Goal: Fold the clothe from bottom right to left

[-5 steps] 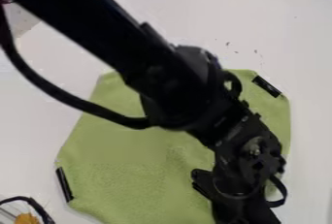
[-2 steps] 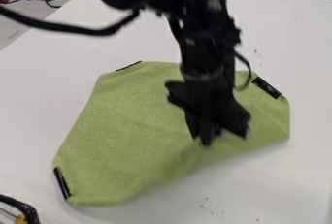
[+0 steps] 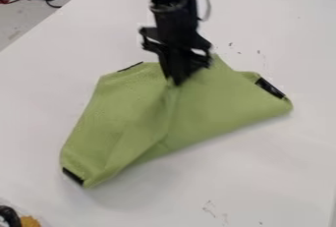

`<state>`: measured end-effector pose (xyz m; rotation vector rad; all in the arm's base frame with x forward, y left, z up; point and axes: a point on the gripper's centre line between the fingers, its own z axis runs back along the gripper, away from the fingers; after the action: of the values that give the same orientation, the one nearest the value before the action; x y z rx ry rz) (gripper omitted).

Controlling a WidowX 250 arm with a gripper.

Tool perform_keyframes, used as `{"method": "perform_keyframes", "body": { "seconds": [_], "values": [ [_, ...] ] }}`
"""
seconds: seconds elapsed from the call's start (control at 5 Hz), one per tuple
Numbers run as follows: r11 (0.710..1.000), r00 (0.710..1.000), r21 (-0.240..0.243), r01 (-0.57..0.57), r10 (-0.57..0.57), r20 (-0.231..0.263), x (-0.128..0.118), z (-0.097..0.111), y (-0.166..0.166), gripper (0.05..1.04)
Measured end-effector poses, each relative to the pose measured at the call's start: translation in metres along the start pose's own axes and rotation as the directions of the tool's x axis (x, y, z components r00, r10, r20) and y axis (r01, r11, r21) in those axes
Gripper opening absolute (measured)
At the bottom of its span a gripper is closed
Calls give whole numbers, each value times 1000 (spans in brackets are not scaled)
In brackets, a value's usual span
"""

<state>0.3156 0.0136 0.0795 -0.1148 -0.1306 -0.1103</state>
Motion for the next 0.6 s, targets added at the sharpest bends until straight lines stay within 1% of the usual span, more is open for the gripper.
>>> {"method": "perform_keyframes", "body": {
  "seconds": [0.2,0.4,0.6],
  "values": [
    [1000,999,-12,-27,27,-18,17,-4,49,68],
    [998,998,-22,-63,62,-34,22,0,102,68],
    [996,997,-52,-66,64,-46,13,-5,149,68]
  ]
}}
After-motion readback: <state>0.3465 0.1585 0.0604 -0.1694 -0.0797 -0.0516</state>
